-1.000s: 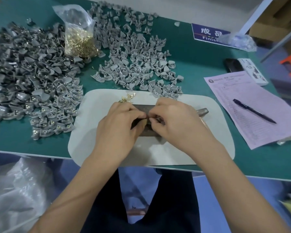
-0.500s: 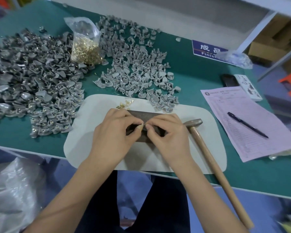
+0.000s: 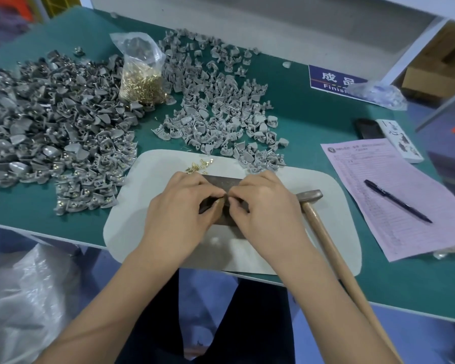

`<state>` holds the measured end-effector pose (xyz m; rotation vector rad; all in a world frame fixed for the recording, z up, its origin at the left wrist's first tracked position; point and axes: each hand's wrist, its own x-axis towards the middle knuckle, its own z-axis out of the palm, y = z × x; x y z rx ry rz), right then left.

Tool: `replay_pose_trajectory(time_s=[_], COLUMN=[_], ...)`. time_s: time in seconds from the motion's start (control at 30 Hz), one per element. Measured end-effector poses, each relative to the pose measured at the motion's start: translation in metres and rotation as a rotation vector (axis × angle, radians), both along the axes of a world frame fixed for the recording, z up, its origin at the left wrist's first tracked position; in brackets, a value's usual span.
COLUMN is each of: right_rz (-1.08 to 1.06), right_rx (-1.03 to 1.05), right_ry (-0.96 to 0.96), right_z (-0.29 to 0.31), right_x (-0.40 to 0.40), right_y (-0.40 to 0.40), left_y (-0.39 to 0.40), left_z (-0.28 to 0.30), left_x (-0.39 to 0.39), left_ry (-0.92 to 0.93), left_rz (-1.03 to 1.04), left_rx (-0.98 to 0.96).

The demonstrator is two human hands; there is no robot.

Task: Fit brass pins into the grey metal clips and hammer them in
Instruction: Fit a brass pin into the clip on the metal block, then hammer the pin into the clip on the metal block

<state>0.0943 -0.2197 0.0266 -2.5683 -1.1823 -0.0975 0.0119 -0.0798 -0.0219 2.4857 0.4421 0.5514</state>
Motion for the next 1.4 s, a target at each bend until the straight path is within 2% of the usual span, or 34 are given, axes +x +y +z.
replay_pose_trajectory(time_s=[0.1, 0.2, 0.5, 0.73, 0.8, 0.87, 0.93, 1.0, 1.07, 1.17, 1.27, 1.4], right_rz=[0.018, 0.02, -0.003, 0.046, -0.032, -0.243, -0.54, -0.729, -0.704, -0.623, -0.55, -0.377], right_rx=[-0.138, -0.16, 0.211, 0.299, 0.41, 0.515, 0.368, 0.069, -0.083, -0.102, 0.095, 0.419], right_ry=[0.001, 0.012, 0.143, 0.174, 0.256, 0.212, 0.078, 0.115, 0.243, 0.224, 0.241, 0.509], right_z=[0.01, 0.012, -0.012, -0.015, -0.016, -0.019, -0.025, -0.033, -0.039, -0.037, -0.027, -0.013], right_x=[-0.002, -0.002, 0.009, 0.01, 0.012, 0.016, 0.019, 0.016, 0.014, 0.017, 0.018, 0.011], right_y=[0.01, 0.012, -0.002, -0.006, -0.018, -0.043, -0.074, -0.101, -0.113, -0.116, -0.114, -0.093], left_y=[0.002, 0.003, 0.003, 0.002, 0.002, 0.002, 0.003, 0.004, 0.005, 0.006, 0.006, 0.008], left_z=[0.001, 0.001, 0.005, 0.006, 0.007, 0.008, 0.009, 0.009, 0.011, 0.013, 0.013, 0.013], left_x=[-0.001, -0.002, -0.002, -0.001, 0.0, 0.002, 0.003, 0.003, 0.004, 0.005, 0.004, 0.006], left_ry=[-0.012, -0.007, 0.015, 0.022, 0.036, 0.048, 0.053, 0.06, 0.068, 0.071, 0.063, 0.061], left_rz=[-0.038, -0.048, -0.061, -0.044, -0.034, -0.035, -0.034, -0.038, -0.044, -0.051, -0.047, -0.044], left_rx=[-0.009, 0.007, -0.004, -0.022, -0.009, -0.007, -0.006, -0.013, -0.026, -0.039, -0.046, -0.048])
